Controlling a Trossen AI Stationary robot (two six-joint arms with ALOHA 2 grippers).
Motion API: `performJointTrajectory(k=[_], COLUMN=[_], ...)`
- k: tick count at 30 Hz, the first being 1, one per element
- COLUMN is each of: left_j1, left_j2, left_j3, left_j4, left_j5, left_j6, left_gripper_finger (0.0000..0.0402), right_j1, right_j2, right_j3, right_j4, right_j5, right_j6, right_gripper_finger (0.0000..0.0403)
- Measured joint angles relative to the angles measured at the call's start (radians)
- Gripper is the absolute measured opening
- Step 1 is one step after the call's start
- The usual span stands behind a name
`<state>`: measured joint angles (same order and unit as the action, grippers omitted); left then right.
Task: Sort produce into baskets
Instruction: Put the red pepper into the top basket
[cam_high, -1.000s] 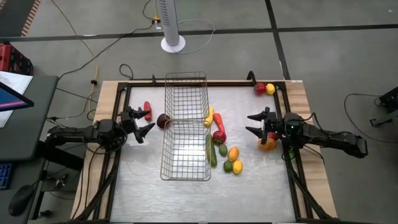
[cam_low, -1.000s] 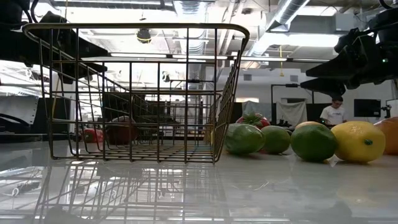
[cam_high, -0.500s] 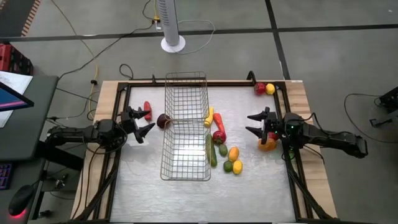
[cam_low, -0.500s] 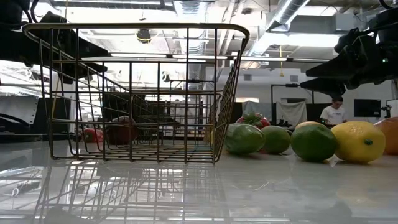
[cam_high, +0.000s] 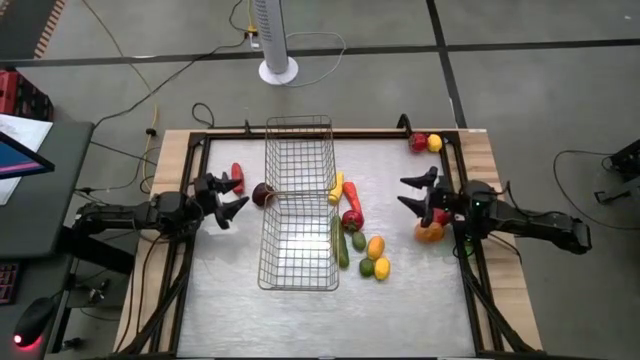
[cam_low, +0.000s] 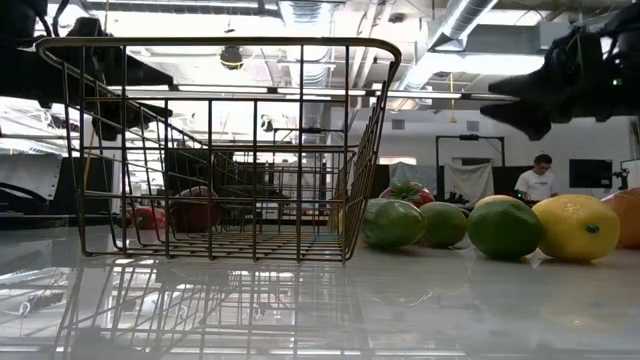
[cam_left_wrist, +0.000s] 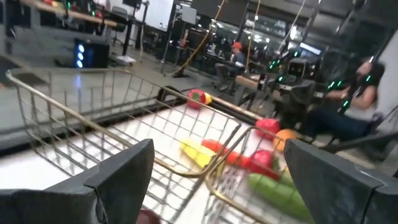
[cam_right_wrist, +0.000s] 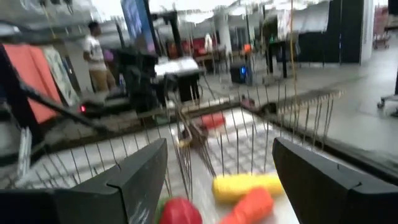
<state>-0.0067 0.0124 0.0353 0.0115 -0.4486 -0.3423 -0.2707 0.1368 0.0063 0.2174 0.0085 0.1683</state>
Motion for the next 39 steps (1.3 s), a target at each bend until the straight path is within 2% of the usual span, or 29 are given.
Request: performJointTrajectory(k=[4,13,15,18,20,23,26,31,35,39], left_j1=[0.0,0.0,0.0,0.0,0.002,0.017,0.043,0.079,0.082,0.082], left_j2=[0.0,0.001,0.001,0.004,0.024,0.081,0.17,0.349,0.495,0.651], left_j3=[0.0,0.0,0.0,0.004,0.041,0.15,0.288,0.505,0.539,0.538], left_j4=[0.001,0.035,0.087,0.203,0.2,0.039,-0.198,-0.61,-0.682,-0.697], left_j5=[-0.044,-0.063,-0.076,0.017,0.031,-0.016,-0.034,0.043,0.118,0.142], left_j6=[-0.042,-0.175,-0.152,-0.055,-0.023,0.004,0.012,-0.077,-0.126,-0.118], left_gripper_finger=[0.0345,0.0345,0.0345,0.0345,0.0345,0.0345,0.0345,0.0345,0.0345,0.0345], right_j1=[0.0,0.0,0.0,0.003,0.003,0.003,0.003,0.0,0.003,0.003], right_j2=[0.0,0.0,0.0,0.005,0.019,0.064,0.129,0.256,0.338,0.385], right_j3=[0.0,0.0,0.0,0.003,0.021,0.09,0.203,0.447,0.584,0.605], right_j4=[0.065,0.12,0.137,0.141,0.113,0.116,0.043,-0.163,-0.258,-0.244], right_j5=[0.04,0.048,0.067,0.072,0.067,0.041,0.025,0.017,0.016,0.016], right_j6=[0.017,0.035,0.058,0.1,0.104,0.097,0.06,-0.048,-0.127,-0.17], right_gripper_finger=[0.0317,0.0317,0.0317,0.0317,0.0317,0.0317,0.0317,0.0317,0.0317,0.0317])
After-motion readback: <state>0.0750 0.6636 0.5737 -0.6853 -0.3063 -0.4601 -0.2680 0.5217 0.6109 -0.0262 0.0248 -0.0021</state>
